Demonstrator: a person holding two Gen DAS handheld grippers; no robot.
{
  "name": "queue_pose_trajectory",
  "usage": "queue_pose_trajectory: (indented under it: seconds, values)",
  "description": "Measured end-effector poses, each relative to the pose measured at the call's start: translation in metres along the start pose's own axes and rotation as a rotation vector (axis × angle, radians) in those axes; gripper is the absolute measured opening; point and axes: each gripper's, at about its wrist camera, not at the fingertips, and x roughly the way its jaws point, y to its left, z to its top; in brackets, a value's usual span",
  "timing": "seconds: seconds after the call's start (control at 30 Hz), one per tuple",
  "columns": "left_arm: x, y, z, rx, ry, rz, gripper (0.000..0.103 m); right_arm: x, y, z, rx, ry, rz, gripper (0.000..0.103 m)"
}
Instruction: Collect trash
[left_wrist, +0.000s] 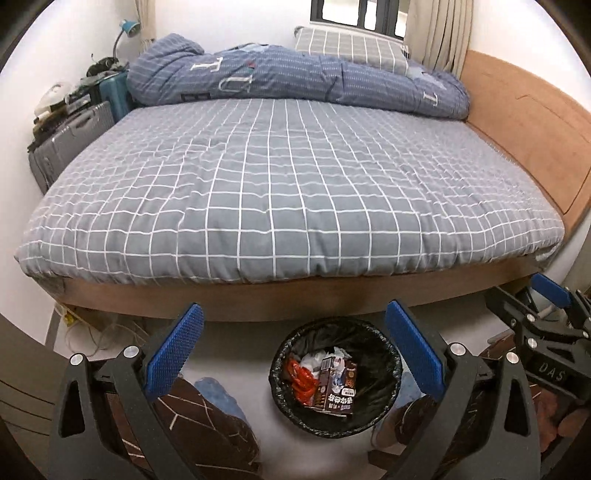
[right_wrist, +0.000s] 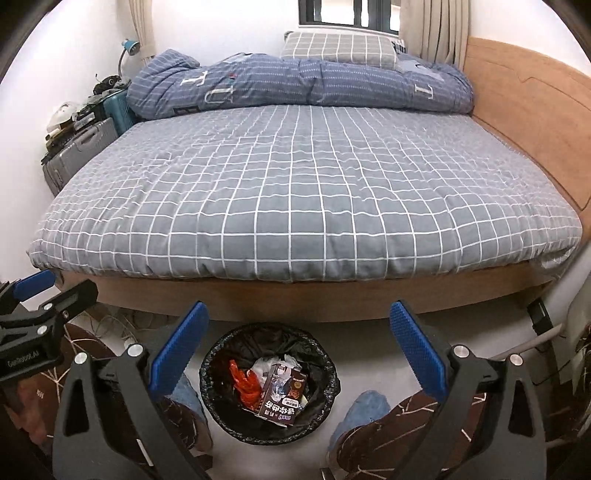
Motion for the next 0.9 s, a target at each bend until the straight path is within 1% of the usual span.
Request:
queue_pose_trajectory:
  seconds: [0.23,0.9]
  values:
    - [-0.0039,-0.004,0.0001,0.008,-0.004,-0.003,0.097,-0.0097,-0.0013,-0.0006,0.002,-0.014,-0.001,0.095]
    - [0.0015,0.0027,-0.0049,-0.004,0.01,0.003,0.097,-0.0107,0.0035,0.0029,-0.022,-0.024,-0.008,0.095]
